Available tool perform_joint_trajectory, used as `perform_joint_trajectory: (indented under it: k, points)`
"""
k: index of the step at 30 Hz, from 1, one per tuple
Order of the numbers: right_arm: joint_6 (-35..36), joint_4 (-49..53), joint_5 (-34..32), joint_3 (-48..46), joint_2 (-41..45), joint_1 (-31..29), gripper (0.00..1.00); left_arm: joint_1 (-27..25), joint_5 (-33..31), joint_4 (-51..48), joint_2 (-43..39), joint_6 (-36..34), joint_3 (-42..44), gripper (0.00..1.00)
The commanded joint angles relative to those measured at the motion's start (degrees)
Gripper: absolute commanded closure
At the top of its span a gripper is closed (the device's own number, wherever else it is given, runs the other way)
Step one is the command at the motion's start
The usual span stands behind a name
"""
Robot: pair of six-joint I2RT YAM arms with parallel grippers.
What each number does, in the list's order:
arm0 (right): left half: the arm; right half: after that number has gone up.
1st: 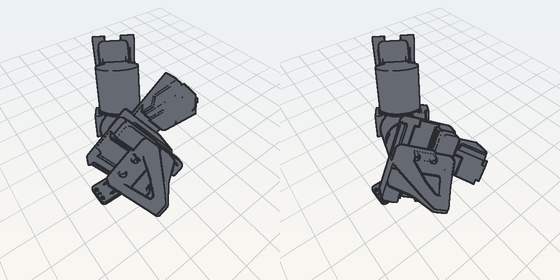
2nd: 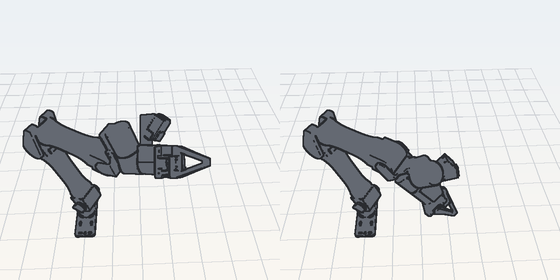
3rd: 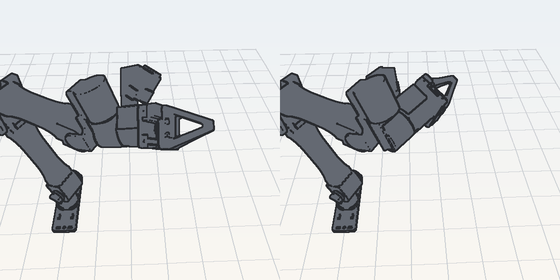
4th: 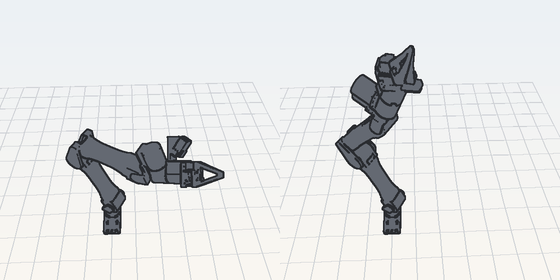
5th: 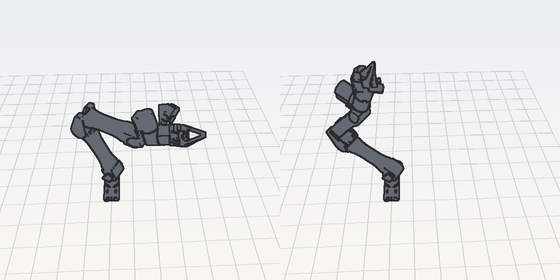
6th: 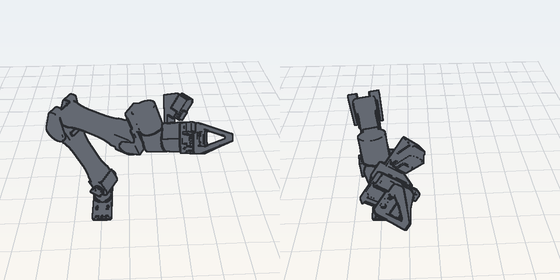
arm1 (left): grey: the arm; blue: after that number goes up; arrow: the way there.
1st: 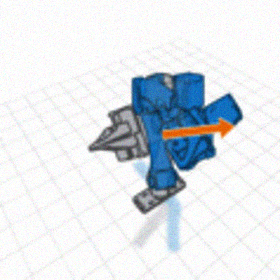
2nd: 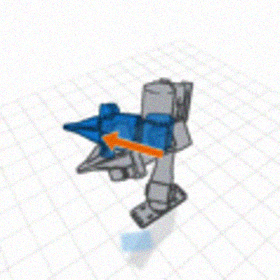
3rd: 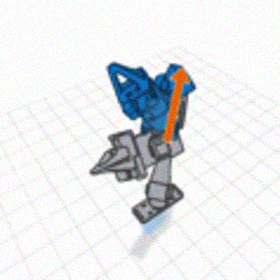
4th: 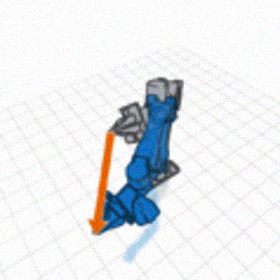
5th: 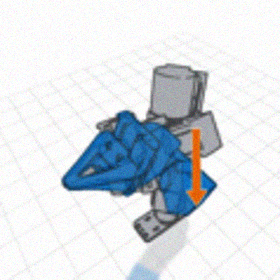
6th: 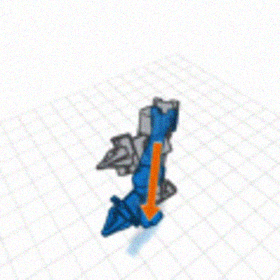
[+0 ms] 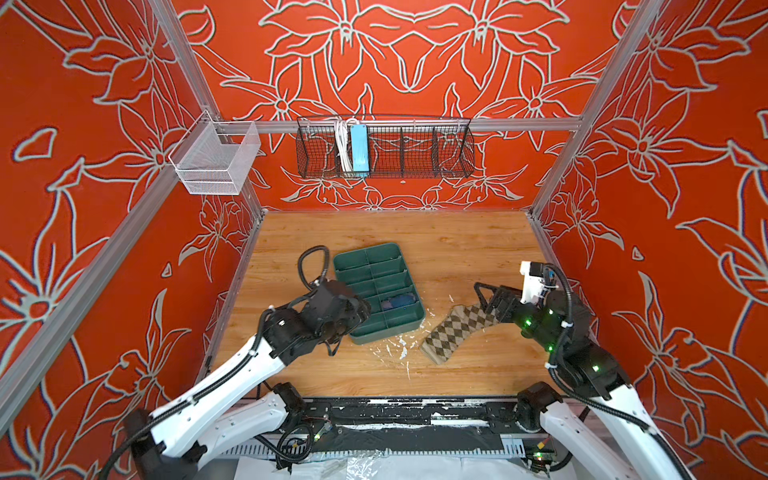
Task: Roll the socks
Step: 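Move the right gripper toward the argyle sock while the left gripper reaches toward the tray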
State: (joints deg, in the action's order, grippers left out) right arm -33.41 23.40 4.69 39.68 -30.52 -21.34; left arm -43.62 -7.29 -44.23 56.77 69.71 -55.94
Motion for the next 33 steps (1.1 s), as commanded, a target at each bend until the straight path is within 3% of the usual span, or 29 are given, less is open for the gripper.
perform_joint_trajectory:
  k: [1,7,10,13,19,25,33]
  points:
    - [-0.7,7.3,-6.6,-0.3,-2.0,0.3,0.02,-3.7,-6.2,-6.2,9.0,5.2,-7.7,0.24]
    - [-1.6,14.4,-7.2,1.2,-8.2,0.3,0.02,-6.5,-5.8,-10.7,29.0,8.7,-24.8,0.26]
    - [-2.6,16.4,-7.2,1.6,-9.8,0.3,0.02,-6.7,-4.7,-15.9,38.7,11.6,-34.2,0.32]
    - [-3.8,17.8,-7.6,1.3,-8.7,0.3,0.03,-6.7,-4.1,-25.7,49.0,14.0,-46.4,0.42]
    - [-4.8,19.1,-7.6,-0.7,-3.1,0.3,0.08,-6.8,-3.9,-37.5,65.0,12.6,-66.9,0.48]
    - [-3.5,21.3,-8.0,-0.9,-2.3,0.3,0.07,-5.6,-4.8,-37.8,70.1,13.6,-69.4,0.55]
    - [-2.3,20.3,-7.9,-1.3,-2.2,0.3,0.05,-4.6,-2.1,-33.6,74.1,8.1,-70.3,0.60]
